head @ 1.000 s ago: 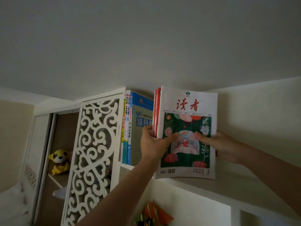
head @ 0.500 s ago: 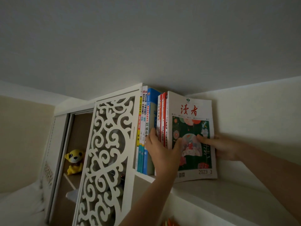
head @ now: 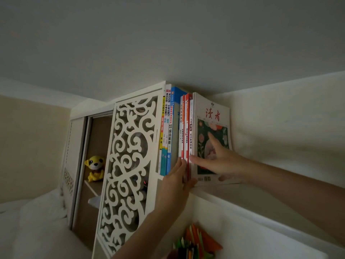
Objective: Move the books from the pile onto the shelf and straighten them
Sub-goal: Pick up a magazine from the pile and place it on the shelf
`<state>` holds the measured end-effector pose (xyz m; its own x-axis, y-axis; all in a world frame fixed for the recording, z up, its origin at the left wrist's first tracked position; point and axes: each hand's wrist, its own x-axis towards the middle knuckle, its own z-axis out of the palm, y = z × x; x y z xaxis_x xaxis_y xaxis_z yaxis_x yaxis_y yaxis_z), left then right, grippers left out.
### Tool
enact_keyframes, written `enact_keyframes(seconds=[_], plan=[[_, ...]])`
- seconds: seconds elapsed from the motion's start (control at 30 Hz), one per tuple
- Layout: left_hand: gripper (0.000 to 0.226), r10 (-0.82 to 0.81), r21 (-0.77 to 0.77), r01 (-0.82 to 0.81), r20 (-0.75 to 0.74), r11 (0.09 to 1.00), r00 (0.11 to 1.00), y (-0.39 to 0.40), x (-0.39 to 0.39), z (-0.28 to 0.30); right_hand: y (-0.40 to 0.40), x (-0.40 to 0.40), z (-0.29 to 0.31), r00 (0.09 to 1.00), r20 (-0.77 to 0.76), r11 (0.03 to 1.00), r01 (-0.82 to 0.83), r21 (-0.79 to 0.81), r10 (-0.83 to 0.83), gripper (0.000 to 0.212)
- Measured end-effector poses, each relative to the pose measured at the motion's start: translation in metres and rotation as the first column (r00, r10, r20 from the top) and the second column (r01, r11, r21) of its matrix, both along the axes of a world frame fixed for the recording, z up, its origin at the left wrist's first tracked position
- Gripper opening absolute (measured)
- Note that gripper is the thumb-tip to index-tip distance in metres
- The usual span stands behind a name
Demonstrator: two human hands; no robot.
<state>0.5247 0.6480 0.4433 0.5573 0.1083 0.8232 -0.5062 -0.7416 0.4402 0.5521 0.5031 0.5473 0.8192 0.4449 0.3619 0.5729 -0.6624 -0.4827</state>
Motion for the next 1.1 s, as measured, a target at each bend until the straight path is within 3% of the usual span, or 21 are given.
enact_keyframes(seconds=[0.1, 0.27, 0.4, 0.53, 0.63, 0.73, 0.87, 1.0, 1.1], plan=[[0.058, 0.069, 0.070, -0.071, 0.040, 0.995, 0.997, -0.003, 0.002, 0.005, 0.013, 0.003, -0.006, 0.991, 0.134, 0.999, 0.008, 0.041, -0.013, 0.111], [0.054, 0.018, 0.157, -0.010, -0.049, 0.988, 0.999, 0.017, -0.002, 0.015, 0.010, 0.011, -0.020, 0.964, 0.267, 0.998, 0.004, 0.057, -0.019, 0.108], [0.046, 0.013, 0.137, -0.022, 0.072, 0.990, 0.997, 0.025, 0.002, 0.020, 0.001, 0.012, -0.016, 0.993, 0.120, 0.994, 0.006, 0.111, -0.020, 0.121], [0.033, -0.069, 0.084, 0.065, 0.044, 0.994, 0.997, 0.028, 0.017, 0.022, 0.001, 0.015, -0.015, 0.993, 0.115, 0.996, -0.023, 0.088, 0.013, 0.119], [0.051, 0.091, 0.202, -0.116, 0.128, 0.973, 0.988, 0.031, 0.015, 0.024, 0.006, 0.014, -0.015, 0.989, 0.144, 0.996, -0.002, 0.090, -0.011, 0.117], [0.087, 0.073, 0.263, -0.115, 0.164, 0.958, 0.984, 0.031, 0.011, 0.028, 0.010, 0.013, -0.010, 0.971, 0.238, 0.998, -0.009, 0.068, -0.007, 0.122], [0.085, 0.079, 0.395, -0.130, 0.144, 0.909, 0.986, 0.033, 0.014, 0.035, 0.017, 0.015, -0.011, 0.969, 0.244, 0.999, 0.034, 0.041, -0.043, 0.119], [0.088, 0.123, 0.400, -0.124, 0.030, 0.908, 0.992, 0.031, 0.009, 0.037, 0.025, 0.008, -0.007, 0.987, 0.149, 0.998, 0.053, 0.037, -0.058, 0.117], [0.079, 0.085, 0.335, -0.059, -0.064, 0.940, 0.994, 0.020, -0.013, 0.036, 0.025, -0.009, -0.008, 0.981, 0.176, 0.996, 0.088, 0.001, -0.087, 0.112]])
